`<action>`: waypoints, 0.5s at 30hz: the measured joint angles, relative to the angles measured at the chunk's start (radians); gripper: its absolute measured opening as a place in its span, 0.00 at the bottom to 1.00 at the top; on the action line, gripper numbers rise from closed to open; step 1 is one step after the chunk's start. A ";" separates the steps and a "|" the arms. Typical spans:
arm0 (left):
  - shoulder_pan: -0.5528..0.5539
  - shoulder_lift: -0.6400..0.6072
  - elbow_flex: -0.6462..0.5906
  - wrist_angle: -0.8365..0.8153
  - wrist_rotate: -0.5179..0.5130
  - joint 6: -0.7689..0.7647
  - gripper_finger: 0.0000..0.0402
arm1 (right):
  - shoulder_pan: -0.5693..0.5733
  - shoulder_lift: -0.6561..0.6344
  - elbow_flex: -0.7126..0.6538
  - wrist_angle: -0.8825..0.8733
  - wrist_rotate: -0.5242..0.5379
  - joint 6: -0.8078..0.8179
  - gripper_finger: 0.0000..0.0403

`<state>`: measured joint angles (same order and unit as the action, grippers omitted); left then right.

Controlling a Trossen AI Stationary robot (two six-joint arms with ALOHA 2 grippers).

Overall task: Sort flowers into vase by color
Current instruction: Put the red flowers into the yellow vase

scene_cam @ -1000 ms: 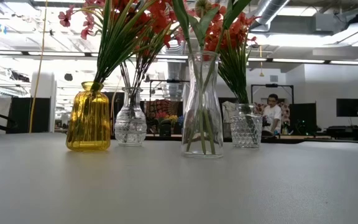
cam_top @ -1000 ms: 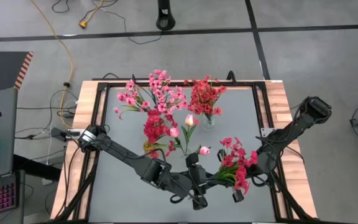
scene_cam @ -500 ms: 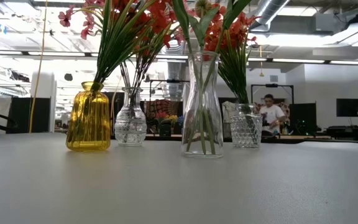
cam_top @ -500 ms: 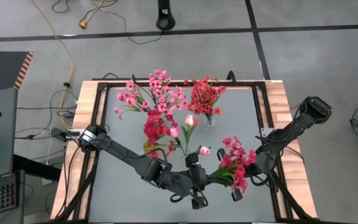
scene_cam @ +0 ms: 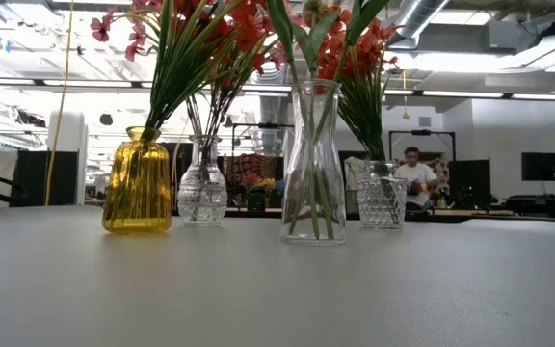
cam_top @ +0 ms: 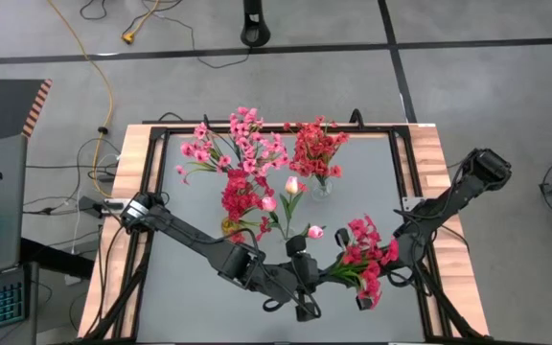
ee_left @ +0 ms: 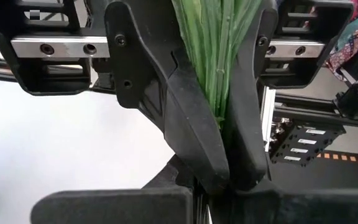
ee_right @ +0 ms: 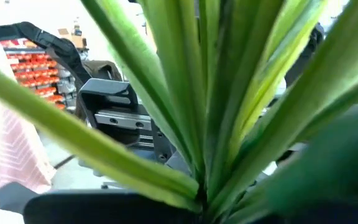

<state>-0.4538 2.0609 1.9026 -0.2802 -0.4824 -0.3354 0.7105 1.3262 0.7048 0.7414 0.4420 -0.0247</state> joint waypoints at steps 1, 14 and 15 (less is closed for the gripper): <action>0.000 0.000 0.000 0.000 0.000 0.003 0.00 | 0.000 0.000 0.000 0.000 0.000 -0.001 0.15; -0.001 0.000 0.000 -0.001 -0.001 0.009 0.00 | -0.012 0.001 0.000 0.006 0.000 -0.002 0.15; -0.001 0.000 0.000 -0.002 -0.001 0.009 0.00 | -0.012 0.003 0.000 0.006 0.000 -0.002 0.15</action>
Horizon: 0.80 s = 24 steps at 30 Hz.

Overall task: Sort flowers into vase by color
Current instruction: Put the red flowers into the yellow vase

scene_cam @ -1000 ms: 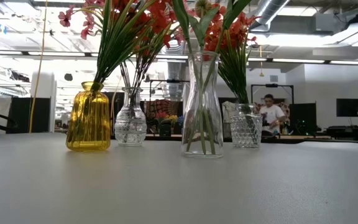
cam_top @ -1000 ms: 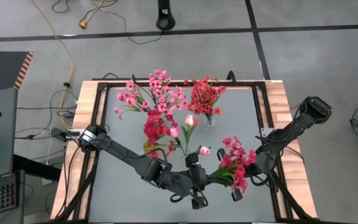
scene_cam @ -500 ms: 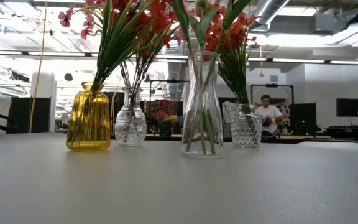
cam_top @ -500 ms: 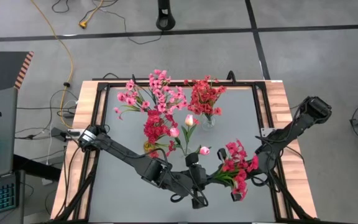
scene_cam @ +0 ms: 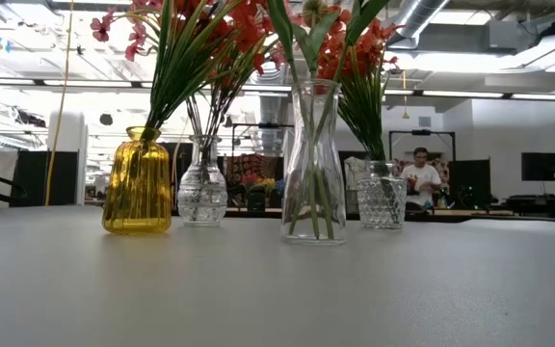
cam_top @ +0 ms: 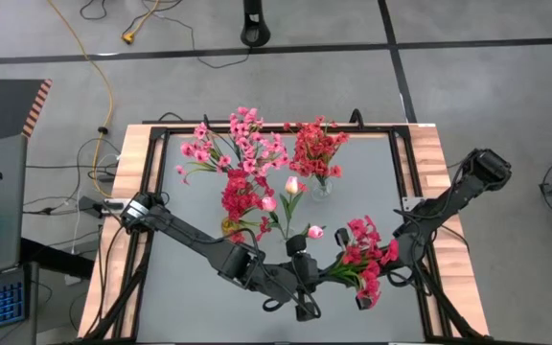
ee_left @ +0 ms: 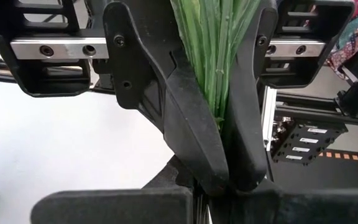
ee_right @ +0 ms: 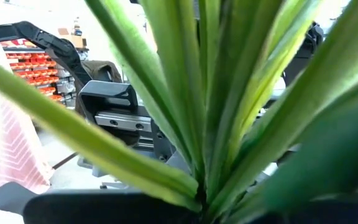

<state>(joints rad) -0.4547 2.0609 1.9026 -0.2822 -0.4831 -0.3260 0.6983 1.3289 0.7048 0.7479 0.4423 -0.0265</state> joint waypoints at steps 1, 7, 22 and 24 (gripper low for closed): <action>0.000 0.000 0.000 0.000 0.000 0.000 0.00 | 0.000 0.000 0.000 0.000 0.000 0.000 0.15; -0.001 0.000 0.000 0.000 0.000 0.001 0.00 | 0.000 0.000 0.000 0.000 -0.001 0.000 0.17; -0.027 -0.095 -0.001 -0.168 -0.186 0.033 0.00 | 0.007 -0.115 0.001 -0.095 0.010 -0.050 0.56; -0.043 -0.124 -0.001 -0.191 -0.234 0.059 0.00 | 0.006 -0.144 0.001 -0.129 0.008 -0.050 0.57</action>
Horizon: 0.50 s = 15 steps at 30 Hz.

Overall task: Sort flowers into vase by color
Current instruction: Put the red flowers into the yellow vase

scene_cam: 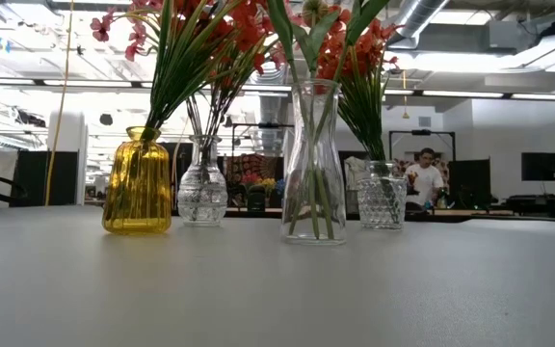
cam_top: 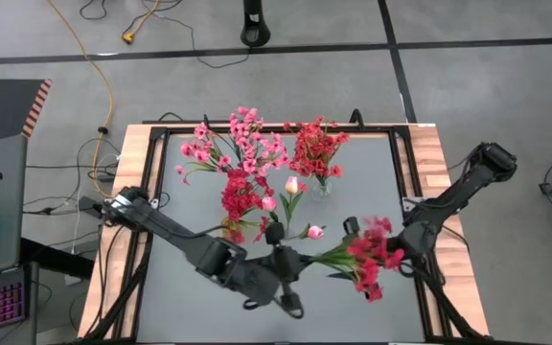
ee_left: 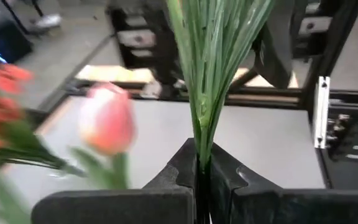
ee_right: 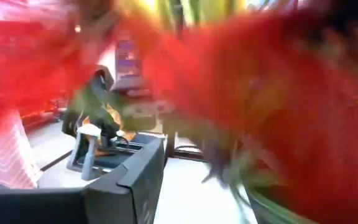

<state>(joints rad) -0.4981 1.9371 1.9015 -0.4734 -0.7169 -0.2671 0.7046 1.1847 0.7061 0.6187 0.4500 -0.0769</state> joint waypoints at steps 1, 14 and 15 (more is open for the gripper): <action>-0.009 -0.015 0.000 -0.015 -0.026 0.010 0.00 | 0.000 -0.015 0.000 -0.018 0.000 0.000 0.57; -0.131 -0.144 0.000 -0.280 -0.435 -0.073 0.00 | 0.002 -0.155 0.000 -0.190 -0.009 0.000 0.56; -0.143 -0.152 0.000 -0.319 -0.465 -0.102 0.00 | 0.002 -0.161 0.000 -0.194 -0.009 0.000 0.56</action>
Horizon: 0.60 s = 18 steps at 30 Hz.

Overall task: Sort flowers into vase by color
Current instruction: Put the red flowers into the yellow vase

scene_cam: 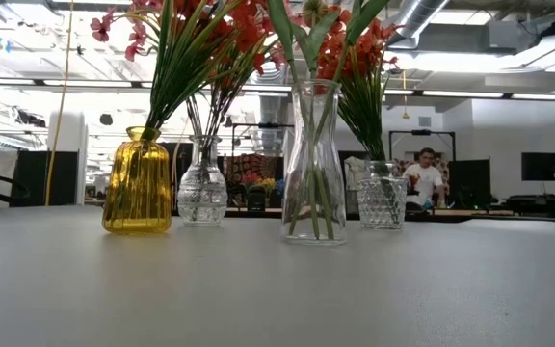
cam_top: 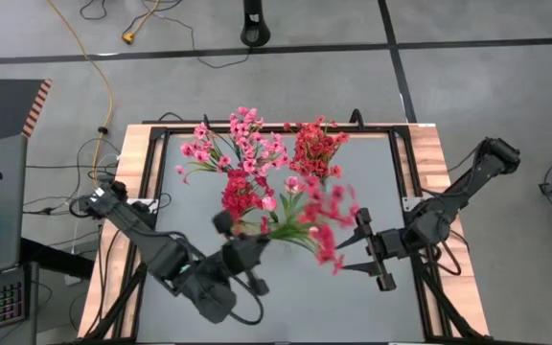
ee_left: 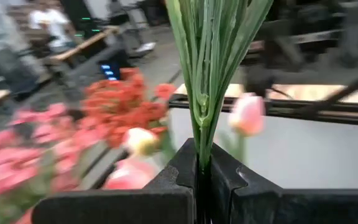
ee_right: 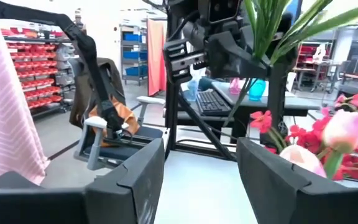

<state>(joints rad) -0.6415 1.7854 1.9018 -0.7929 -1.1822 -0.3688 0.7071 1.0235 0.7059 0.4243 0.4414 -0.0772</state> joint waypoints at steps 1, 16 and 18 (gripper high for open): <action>-0.010 -0.009 0.000 -0.041 -0.033 -0.037 0.00 | 0.000 -0.008 0.000 -0.005 0.000 0.000 0.56; -0.075 -0.063 -0.153 -0.775 -0.360 -0.927 0.00 | -0.009 -0.110 0.000 -0.036 0.002 -0.002 0.56; -0.065 -0.072 -0.207 -0.776 -0.368 -0.942 0.00 | -0.012 -0.118 0.000 -0.036 0.005 -0.002 0.56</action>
<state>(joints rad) -0.7063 1.7138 1.6949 -1.5692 -1.5501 -1.3111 0.6953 0.9055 0.7059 0.3887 0.4466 -0.0788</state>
